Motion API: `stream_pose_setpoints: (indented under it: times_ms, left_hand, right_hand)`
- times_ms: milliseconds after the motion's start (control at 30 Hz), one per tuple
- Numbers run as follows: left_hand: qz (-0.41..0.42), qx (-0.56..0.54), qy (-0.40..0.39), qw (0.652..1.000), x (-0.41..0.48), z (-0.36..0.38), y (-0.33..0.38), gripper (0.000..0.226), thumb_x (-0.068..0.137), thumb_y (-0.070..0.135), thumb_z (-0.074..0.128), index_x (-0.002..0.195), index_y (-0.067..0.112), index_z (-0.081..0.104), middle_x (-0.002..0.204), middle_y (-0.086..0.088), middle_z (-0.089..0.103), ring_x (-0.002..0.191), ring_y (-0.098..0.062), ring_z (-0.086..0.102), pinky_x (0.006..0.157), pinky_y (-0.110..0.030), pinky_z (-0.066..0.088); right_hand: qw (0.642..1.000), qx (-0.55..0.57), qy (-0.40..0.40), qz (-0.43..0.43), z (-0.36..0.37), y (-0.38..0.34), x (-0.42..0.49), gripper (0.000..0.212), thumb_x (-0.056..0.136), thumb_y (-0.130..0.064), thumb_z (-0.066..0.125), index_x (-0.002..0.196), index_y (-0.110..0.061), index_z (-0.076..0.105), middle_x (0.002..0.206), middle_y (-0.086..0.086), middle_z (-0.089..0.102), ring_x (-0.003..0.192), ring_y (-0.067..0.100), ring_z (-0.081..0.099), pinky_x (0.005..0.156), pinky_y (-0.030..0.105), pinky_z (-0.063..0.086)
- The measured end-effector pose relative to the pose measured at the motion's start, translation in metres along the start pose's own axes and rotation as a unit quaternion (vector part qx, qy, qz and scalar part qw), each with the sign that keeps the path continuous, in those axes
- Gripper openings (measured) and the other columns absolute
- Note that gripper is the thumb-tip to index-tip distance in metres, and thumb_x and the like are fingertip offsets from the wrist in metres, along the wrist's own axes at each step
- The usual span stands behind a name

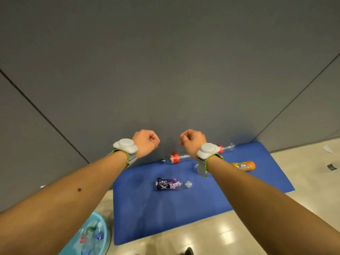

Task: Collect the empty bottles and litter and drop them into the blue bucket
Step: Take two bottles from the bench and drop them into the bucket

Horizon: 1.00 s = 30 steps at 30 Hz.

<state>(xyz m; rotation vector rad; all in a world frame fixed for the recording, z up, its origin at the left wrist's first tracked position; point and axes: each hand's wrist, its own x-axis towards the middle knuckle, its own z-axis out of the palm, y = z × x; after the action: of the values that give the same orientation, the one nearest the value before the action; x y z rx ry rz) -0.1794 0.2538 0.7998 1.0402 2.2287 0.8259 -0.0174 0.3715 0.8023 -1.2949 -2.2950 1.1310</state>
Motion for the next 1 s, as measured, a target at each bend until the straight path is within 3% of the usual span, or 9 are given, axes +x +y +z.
stream_pose_setpoints:
  times_ms: [200,367,533,733,867,1000]
  left_hand:
    - [-0.041,0.014,-0.027,0.999,0.027,0.050,-0.045,0.014,0.075,0.014,0.058,0.075,0.016,0.072,0.075,-0.001,0.075,0.077,-0.020,0.072,0.080,-0.029,0.057]
    - [-0.071,0.031,-0.022,0.997,0.058,0.091,-0.077,0.015,0.078,0.013,0.060,0.083,0.014,0.074,0.079,-0.002,0.073,0.075,-0.017,0.065,0.075,-0.022,0.050]
    - [-0.100,0.038,-0.018,0.994,0.089,0.139,-0.114,0.013,0.079,0.014,0.061,0.082,0.015,0.074,0.082,-0.003,0.074,0.072,-0.014,0.062,0.069,-0.018,0.043]
    - [-0.116,0.055,-0.045,0.991,0.118,0.193,-0.168,0.011,0.077,0.018,0.061,0.077,0.018,0.071,0.078,0.001,0.074,0.081,-0.020,0.068,0.080,-0.028,0.054]
    - [-0.122,0.055,-0.072,0.988,0.131,0.227,-0.198,0.008,0.078,0.020,0.063,0.074,0.022,0.069,0.072,0.006,0.069,0.081,-0.019,0.068,0.077,-0.025,0.052]
    - [-0.131,0.043,-0.072,0.988,0.136,0.252,-0.214,0.006,0.077,0.021,0.064,0.076,0.020,0.071,0.071,0.006,0.068,0.079,-0.017,0.067,0.071,-0.023,0.049]
  right_hand:
    - [0.999,-0.021,-0.042,0.027,0.040,0.055,0.032,0.016,0.089,-0.020,0.054,0.084,-0.015,0.069,0.083,0.007,0.074,0.075,0.020,0.063,0.072,0.024,0.046]
    - [0.993,-0.059,-0.094,0.033,0.068,0.104,0.070,0.016,0.089,-0.020,0.054,0.090,-0.014,0.069,0.089,0.007,0.073,0.088,0.026,0.065,0.078,0.030,0.049]
    - [0.987,-0.093,-0.126,0.038,0.103,0.153,0.106,0.013,0.087,-0.022,0.053,0.079,-0.027,0.062,0.082,0.002,0.069,0.090,0.028,0.065,0.083,0.036,0.053]
    - [0.979,-0.131,-0.152,0.039,0.148,0.217,0.141,0.016,0.087,-0.019,0.053,0.089,-0.018,0.070,0.093,0.010,0.074,0.092,0.032,0.066,0.083,0.035,0.054]
    - [0.973,-0.149,-0.173,0.041,0.176,0.253,0.159,0.019,0.088,-0.016,0.053,0.089,-0.016,0.071,0.095,0.012,0.073,0.092,0.031,0.065,0.081,0.031,0.051]
    - [0.971,-0.150,-0.181,0.047,0.192,0.276,0.165,0.018,0.086,-0.019,0.052,0.087,-0.016,0.070,0.093,0.013,0.073,0.089,0.033,0.065,0.082,0.038,0.055]
